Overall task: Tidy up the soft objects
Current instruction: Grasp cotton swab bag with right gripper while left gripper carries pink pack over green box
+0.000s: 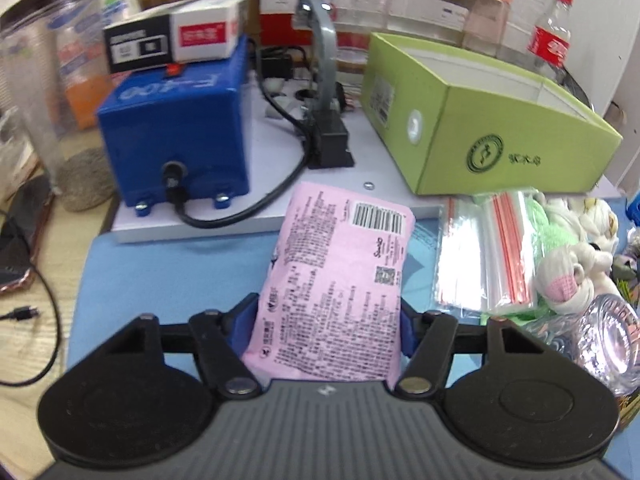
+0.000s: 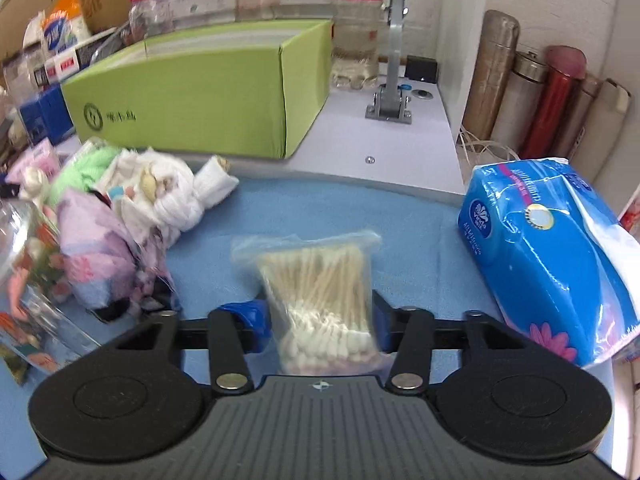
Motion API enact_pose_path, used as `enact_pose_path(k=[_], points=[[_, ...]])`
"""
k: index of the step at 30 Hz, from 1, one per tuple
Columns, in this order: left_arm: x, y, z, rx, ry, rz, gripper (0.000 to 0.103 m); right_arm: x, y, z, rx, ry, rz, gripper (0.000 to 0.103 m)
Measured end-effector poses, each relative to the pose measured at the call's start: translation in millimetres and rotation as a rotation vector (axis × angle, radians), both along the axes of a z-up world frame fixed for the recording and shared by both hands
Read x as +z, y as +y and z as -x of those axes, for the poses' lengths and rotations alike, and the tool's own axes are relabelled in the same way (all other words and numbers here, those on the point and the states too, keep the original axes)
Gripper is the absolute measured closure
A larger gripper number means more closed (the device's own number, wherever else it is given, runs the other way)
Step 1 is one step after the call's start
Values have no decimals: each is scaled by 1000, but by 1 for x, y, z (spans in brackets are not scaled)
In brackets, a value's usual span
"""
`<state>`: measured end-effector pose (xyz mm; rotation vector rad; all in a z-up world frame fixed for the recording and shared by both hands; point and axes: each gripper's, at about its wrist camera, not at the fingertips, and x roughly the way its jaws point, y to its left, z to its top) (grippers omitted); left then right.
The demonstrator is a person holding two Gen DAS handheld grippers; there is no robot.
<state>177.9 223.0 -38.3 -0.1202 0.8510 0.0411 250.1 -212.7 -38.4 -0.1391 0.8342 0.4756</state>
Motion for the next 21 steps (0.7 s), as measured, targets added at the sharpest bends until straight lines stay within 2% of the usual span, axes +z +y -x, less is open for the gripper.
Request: enact_pose_path(k=[3,6,10,13,16,21], points=[[20,11,19,33,-33,53,38,13,-4,9,-20,-34,-27,77],[51,11,22,35,-96,41,38,39,-5,17,-22,-90,-77,77],[100,-7,-11,-20,-190,30,37,83,16,6,28,-197,-123,77],[123,-30,-50,-68,-219,18,37,105,46,-25,57,-244,-145,77],[128,-52,-93,-99,-209,-12,37,111,76,-64,80,-252,-142,77],[109,-70,-146,-125,-155,-23,36,98,112,-115,107,-202,-98,76]])
